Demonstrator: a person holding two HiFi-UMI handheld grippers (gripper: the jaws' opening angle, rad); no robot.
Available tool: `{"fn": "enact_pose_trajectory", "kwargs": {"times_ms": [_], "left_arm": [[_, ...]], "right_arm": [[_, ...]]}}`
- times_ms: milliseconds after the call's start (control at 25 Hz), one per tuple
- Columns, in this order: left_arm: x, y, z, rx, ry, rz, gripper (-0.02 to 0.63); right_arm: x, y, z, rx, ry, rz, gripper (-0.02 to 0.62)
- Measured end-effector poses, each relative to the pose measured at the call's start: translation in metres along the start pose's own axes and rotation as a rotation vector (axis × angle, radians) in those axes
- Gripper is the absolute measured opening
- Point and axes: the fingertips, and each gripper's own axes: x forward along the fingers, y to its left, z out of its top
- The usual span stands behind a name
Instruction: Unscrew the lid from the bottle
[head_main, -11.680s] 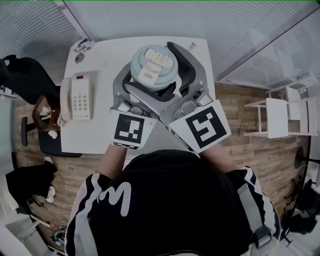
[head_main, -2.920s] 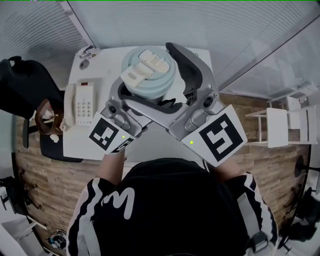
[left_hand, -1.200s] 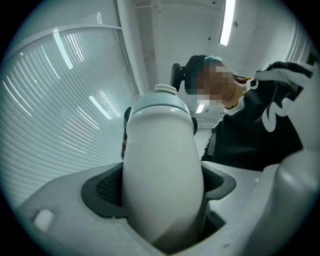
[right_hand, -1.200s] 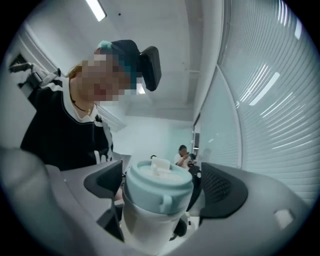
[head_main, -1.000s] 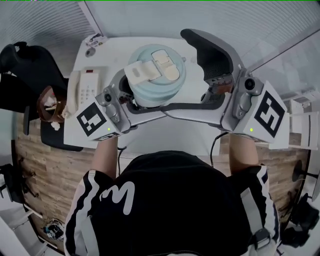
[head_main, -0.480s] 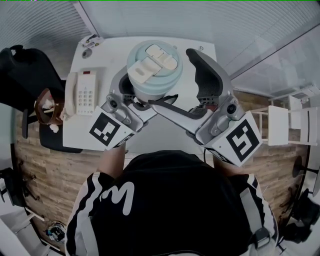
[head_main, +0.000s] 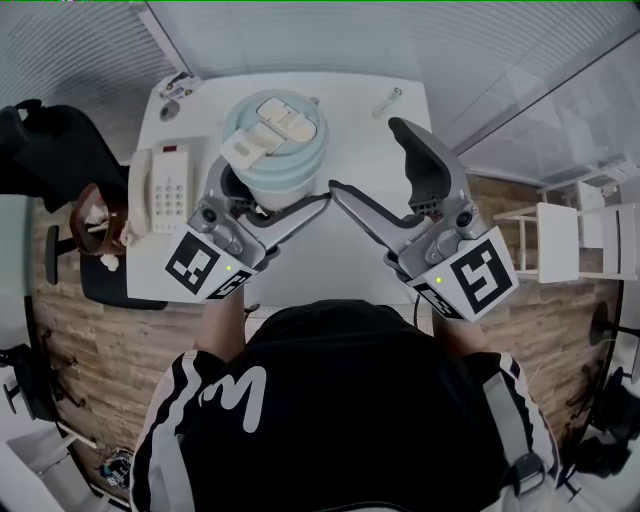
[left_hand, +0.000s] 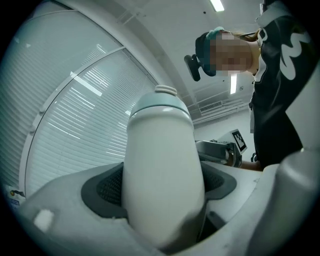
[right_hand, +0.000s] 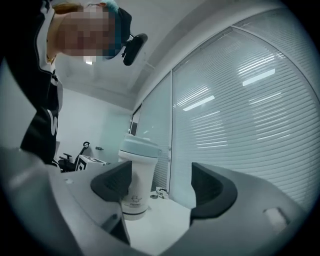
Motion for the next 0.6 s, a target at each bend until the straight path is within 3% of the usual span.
{"fn": "enact_pose_trajectory", "kwargs": {"times_ms": [200, 400, 600], "left_arm": [[-0.009, 0.004, 0.005, 0.021, -0.002, 0.036, 0.44], [-0.011, 0.003, 0.008, 0.017, -0.013, 0.047, 0.44], [-0.042, 0.015, 0.01, -0.008, -0.037, 0.052, 0.44]], "right_arm": [[-0.011, -0.012, -0.018, -0.047, 0.055, -0.034, 0.244], [-0.021, -0.025, -0.033, -0.047, 0.083, -0.073, 0.192], [-0.014, -0.011, -0.044, -0.024, 0.087, -0.08, 0.113]]}}
